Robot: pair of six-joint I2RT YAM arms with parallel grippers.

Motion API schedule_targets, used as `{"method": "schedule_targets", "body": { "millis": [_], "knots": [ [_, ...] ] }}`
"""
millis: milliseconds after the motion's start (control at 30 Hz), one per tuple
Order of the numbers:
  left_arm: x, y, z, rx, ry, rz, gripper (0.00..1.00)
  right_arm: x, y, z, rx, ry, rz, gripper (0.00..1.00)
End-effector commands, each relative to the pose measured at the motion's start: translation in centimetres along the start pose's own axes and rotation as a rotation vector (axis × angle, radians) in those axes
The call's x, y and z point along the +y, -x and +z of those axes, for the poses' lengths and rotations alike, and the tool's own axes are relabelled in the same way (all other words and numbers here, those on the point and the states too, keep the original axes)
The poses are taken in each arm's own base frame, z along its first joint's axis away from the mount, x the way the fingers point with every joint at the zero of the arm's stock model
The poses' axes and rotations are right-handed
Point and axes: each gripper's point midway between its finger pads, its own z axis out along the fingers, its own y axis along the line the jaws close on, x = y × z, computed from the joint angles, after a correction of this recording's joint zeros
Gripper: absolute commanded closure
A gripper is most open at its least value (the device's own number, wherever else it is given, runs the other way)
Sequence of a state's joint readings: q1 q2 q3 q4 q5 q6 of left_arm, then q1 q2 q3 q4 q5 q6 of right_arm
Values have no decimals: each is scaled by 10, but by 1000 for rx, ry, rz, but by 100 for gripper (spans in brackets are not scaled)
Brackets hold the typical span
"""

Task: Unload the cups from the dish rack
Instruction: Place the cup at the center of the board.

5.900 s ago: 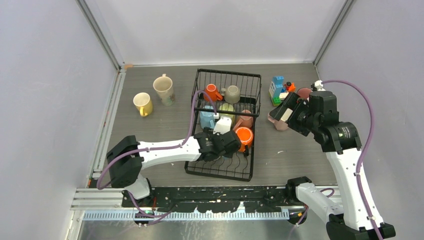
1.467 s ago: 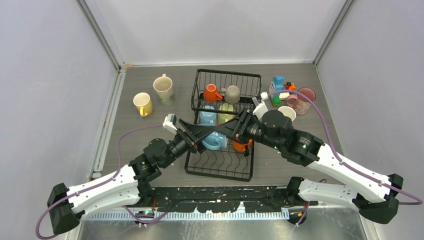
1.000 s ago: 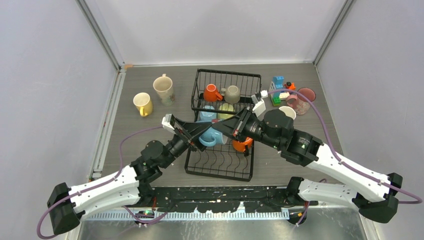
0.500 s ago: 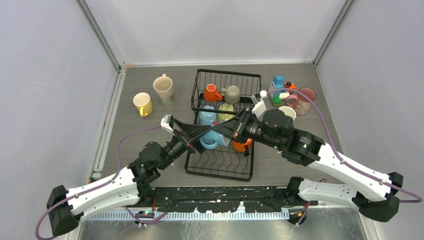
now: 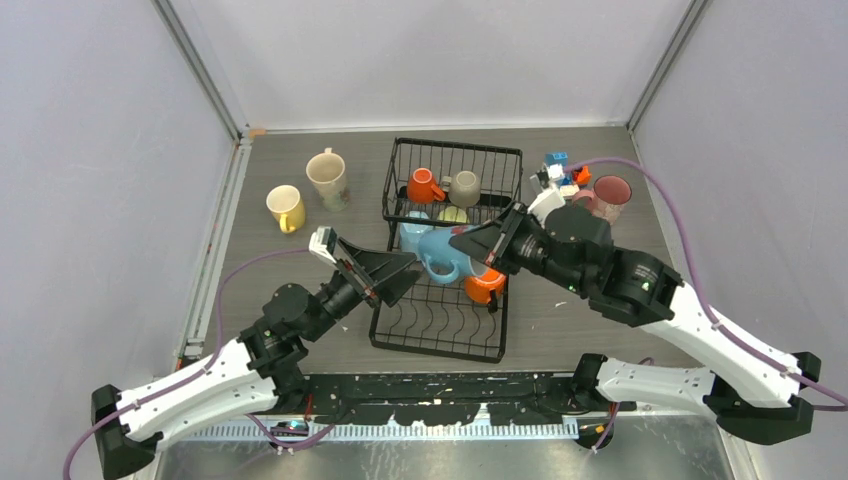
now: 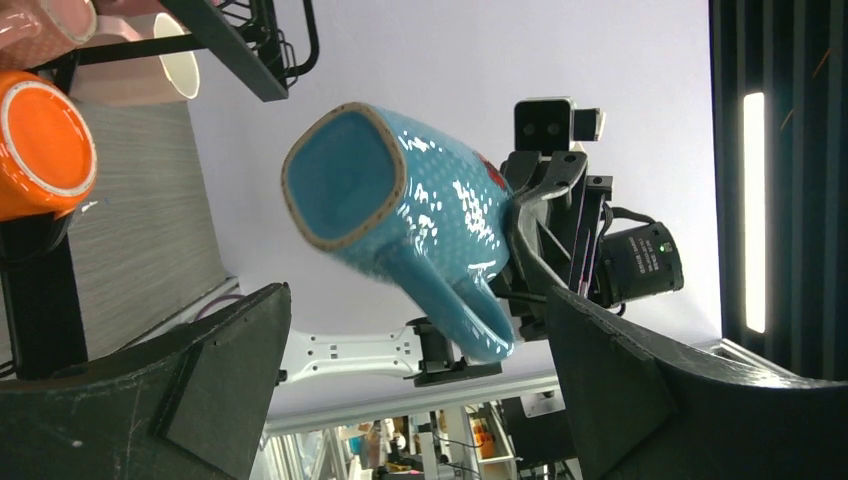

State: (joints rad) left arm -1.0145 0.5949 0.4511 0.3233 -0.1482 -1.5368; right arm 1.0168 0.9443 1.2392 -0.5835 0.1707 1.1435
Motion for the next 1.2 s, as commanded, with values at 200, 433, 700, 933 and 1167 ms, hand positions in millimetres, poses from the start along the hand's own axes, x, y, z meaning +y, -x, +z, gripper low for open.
{"method": "schedule_targets", "body": {
  "millis": [200,433,700,933,1167],
  "knots": [
    [-23,4,-19,8,5,132,0,53,97,-31,-274,-54,-198,99],
    [-30,-2,-26,54,28,199,0,16,190,-28,-410,-220,-159,100],
    [-33,-11,-28,128,75,295,0,-62,237,-83,-529,-531,-108,100],
    [-32,-29,-26,266,138,396,0,-132,241,-129,-574,-785,-34,100],
    [-19,-43,-28,397,207,474,0,-201,239,-144,-561,-954,79,100]
  ]
}}
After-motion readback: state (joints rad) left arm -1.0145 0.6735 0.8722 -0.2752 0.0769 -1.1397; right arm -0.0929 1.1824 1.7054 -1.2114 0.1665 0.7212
